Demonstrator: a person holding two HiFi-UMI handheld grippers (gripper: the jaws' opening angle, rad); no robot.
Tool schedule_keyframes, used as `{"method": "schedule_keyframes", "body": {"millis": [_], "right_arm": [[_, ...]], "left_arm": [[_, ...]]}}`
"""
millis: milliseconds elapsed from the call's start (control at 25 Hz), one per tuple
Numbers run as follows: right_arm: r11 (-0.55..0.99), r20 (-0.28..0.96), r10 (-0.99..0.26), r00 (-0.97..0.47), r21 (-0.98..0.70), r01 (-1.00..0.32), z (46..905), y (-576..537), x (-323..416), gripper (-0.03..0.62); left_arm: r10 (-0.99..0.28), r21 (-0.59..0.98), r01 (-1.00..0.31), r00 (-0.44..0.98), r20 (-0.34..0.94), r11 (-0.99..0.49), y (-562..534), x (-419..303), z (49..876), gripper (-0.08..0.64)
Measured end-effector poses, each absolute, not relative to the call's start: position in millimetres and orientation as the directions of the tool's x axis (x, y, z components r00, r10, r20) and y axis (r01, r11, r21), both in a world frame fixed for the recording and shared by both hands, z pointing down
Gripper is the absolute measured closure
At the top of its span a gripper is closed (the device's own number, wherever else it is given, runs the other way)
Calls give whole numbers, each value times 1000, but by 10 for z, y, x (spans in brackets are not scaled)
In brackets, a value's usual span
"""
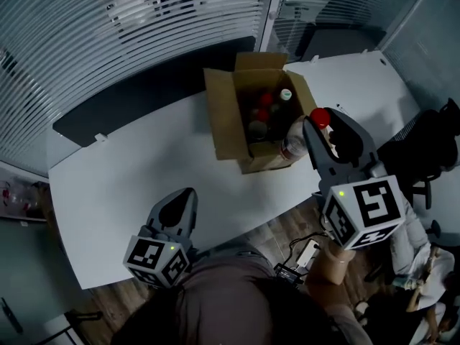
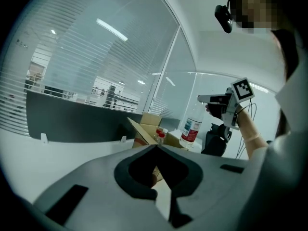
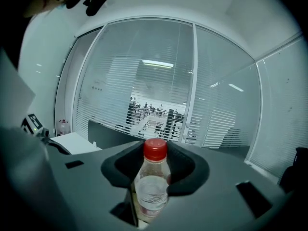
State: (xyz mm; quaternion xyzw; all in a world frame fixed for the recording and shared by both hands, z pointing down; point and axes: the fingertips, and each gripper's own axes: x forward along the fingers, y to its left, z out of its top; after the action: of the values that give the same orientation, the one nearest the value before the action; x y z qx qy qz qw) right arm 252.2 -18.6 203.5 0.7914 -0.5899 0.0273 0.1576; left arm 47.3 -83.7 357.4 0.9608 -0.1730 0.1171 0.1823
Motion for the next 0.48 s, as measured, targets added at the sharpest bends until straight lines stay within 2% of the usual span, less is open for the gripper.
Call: {"method": "schedule_keyframes", "body": {"millis": [480], "right_arm": [[-205,236,-938,253,210,-956,2121,-70,1872,433]], "left_arm": [[-293,308,-384,907,302,-870,-709,-60,3609,552]]}}
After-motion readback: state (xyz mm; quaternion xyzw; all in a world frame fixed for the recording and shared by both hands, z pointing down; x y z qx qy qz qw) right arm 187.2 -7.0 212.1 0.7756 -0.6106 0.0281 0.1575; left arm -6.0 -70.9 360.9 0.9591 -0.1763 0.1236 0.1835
